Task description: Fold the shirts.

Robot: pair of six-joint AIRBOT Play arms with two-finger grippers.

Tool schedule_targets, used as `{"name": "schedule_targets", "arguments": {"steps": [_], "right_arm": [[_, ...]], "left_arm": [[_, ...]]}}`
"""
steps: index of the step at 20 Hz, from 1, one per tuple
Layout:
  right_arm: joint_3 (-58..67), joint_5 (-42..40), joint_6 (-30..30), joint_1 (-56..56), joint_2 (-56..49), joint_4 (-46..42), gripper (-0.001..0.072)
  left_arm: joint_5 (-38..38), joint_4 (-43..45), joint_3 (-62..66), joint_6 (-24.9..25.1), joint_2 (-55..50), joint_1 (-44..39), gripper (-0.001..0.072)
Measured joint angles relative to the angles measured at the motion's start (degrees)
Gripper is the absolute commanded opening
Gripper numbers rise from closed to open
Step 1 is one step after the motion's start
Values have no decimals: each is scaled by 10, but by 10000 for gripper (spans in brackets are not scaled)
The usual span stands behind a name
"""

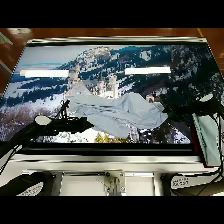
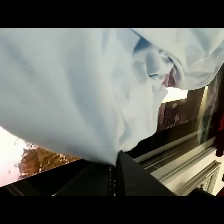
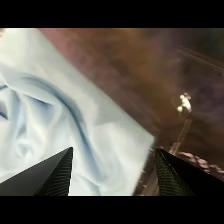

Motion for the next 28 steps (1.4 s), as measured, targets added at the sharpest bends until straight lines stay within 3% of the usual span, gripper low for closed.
{"name": "schedule_targets", "arguments": {"steps": [1,3,4,7,10,17,22,28], "right_arm": [[0,-13,7,8,-3,2,588],[0,-36,21,17,-10,-2,111],[-2,-45,25,20,-13,-3,67],[-1,-48,17,26,-5,0,66],[1,-35,-34,27,58,17,66],[101,-64,-108,28,395,31,66],[212,-121,-69,27,595,-17,65],[303,-74,-11,28,677,-139,66]], "left_arm": [[0,0,0,0,6,0,41],[0,0,0,2,15,2,41],[0,0,0,5,18,4,40],[-1,1,10,23,27,24,38],[-15,35,61,35,57,61,38],[-126,170,428,43,180,185,40],[-146,209,674,34,238,241,40],[-222,335,755,-30,297,256,40]]}}
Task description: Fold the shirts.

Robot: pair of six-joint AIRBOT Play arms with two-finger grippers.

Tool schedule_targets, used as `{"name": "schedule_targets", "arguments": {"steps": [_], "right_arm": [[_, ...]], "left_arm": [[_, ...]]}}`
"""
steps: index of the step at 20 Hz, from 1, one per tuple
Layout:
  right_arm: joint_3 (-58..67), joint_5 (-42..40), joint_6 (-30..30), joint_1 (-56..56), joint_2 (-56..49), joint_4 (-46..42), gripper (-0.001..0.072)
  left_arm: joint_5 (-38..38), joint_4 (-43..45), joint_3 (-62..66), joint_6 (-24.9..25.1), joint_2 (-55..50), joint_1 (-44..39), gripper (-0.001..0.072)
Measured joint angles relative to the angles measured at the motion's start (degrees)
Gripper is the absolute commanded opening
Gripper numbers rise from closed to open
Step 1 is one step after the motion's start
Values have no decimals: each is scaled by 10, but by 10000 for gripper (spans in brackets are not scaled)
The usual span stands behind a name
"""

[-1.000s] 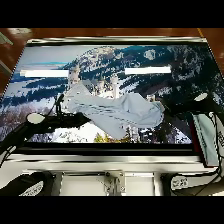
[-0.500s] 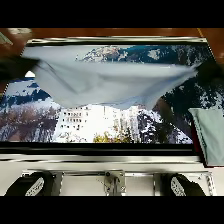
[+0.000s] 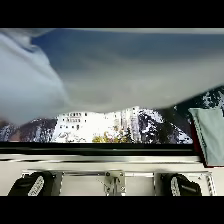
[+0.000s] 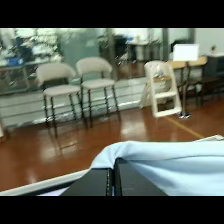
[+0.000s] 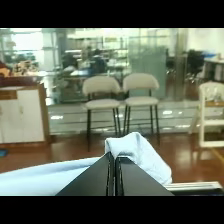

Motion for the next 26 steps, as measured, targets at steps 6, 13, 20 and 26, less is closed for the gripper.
{"name": "schedule_targets", "arguments": {"steps": [6,13,20,26], "right_arm": [[19,176,-2,0,-54,-75,65],[-76,327,-16,40,-249,-76,65],[-163,30,18,142,-495,-84,66],[-172,-201,88,164,-602,-45,67]], "left_arm": [[-96,66,-44,-25,3,2,40],[-127,106,-248,-48,-70,2,40],[33,106,-341,-51,-279,2,40],[186,25,-350,-52,-429,-4,42]]}}
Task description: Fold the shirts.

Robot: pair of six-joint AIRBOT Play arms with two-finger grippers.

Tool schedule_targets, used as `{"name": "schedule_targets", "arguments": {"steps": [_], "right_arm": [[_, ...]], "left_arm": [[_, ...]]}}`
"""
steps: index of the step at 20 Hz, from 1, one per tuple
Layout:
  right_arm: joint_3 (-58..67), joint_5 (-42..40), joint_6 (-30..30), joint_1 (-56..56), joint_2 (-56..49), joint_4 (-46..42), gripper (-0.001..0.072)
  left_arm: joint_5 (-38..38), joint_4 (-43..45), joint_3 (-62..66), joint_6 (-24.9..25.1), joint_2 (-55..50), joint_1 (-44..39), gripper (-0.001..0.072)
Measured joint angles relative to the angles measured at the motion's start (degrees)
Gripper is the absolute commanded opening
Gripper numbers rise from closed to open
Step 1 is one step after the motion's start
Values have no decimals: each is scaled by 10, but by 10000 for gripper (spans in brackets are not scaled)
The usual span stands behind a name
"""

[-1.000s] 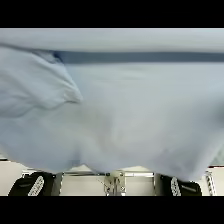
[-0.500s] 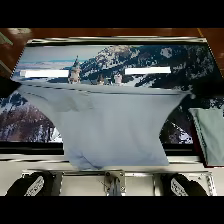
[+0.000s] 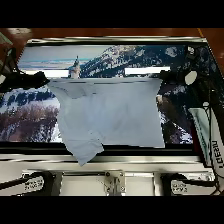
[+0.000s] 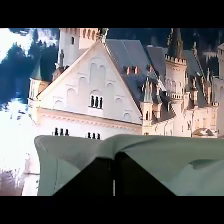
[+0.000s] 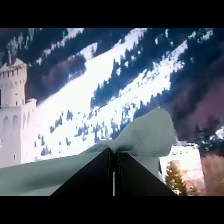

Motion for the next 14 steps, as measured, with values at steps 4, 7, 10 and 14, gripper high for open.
{"name": "schedule_targets", "arguments": {"steps": [4,7,10,14], "right_arm": [[-1,4,12,1,-33,40,622],[-1,70,-9,-12,-10,51,621],[-2,210,-31,-58,41,-19,621],[-54,388,-55,-163,100,-50,622]], "left_arm": [[2,-39,0,-5,-65,-7,532],[-88,-49,12,-10,-82,15,528],[-233,-42,8,-2,-76,70,517],[-334,-38,-117,46,-3,143,630]]}}
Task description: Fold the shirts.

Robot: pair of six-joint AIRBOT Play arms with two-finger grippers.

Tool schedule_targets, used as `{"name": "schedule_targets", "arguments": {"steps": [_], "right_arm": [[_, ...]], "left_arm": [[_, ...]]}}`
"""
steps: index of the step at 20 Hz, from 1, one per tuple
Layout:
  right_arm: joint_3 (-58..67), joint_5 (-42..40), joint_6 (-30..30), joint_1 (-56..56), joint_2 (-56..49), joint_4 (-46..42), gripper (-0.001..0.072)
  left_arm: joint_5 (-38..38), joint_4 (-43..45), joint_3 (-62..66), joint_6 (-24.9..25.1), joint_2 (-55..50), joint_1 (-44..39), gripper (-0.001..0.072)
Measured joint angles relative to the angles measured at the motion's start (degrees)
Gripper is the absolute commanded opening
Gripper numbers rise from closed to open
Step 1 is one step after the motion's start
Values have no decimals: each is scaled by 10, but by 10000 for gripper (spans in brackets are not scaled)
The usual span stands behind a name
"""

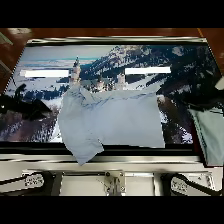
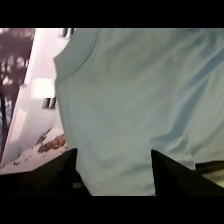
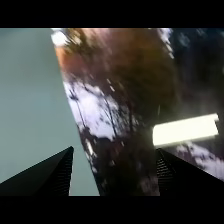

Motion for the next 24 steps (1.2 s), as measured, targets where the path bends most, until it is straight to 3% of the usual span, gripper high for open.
{"name": "schedule_targets", "arguments": {"steps": [6,13,16,17,18,19,24], "right_arm": [[-149,41,-41,-90,53,122,622],[-192,30,-57,-106,62,162,622],[-195,30,-58,-108,63,165,622],[-196,30,-58,-108,63,166,622],[-196,31,-58,-108,63,165,622],[-198,34,-58,-108,63,163,623],[-263,56,-78,-108,63,153,676]], "left_arm": [[16,-28,-239,75,78,36,648],[108,-73,-334,102,90,9,635],[153,-89,-342,101,84,-16,313],[167,-95,-344,98,80,-26,172],[178,-99,-345,97,76,-35,85],[187,-105,-345,96,73,-43,41],[203,-114,-346,96,76,-59,41]]}}
